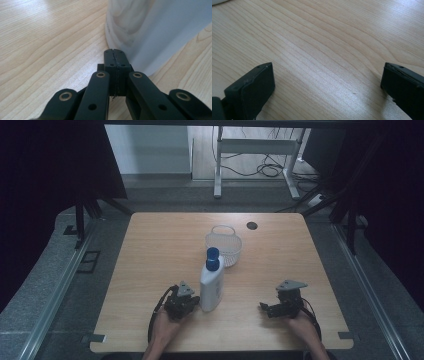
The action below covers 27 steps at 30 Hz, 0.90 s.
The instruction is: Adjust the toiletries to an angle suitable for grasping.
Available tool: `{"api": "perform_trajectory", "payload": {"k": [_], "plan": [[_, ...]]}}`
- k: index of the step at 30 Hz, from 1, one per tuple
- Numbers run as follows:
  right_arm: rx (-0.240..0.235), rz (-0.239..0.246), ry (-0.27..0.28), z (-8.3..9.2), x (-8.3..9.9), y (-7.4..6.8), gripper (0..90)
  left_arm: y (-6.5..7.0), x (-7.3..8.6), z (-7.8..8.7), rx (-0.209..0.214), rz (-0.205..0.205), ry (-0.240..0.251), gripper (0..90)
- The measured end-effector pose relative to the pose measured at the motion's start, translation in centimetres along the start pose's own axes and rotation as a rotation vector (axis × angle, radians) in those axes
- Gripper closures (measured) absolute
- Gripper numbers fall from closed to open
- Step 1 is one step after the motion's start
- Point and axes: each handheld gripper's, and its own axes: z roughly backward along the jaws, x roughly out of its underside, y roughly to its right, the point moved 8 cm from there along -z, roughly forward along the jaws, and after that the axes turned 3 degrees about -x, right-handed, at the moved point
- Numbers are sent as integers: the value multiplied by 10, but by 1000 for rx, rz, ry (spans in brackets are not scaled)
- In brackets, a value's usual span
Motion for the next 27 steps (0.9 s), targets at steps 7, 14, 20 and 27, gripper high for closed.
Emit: {"api": "perform_trajectory", "payload": {"k": [7, 14, 20, 27], "plan": [[0, 0, 0, 0, 0, 0, 0, 7, 0, 0, 10, -13, -6, 892], [0, 0, 0, 0, 0, 0, 0, 15, -1, 0, 26, -30, -11, 892], [0, 0, 0, 0, 0, 0, 0, 22, -2, 3, 37, -45, -9, 892], [0, 0, 0, 0, 0, 0, 0, 29, -3, 4, 49, -49, -9, 892]]}}
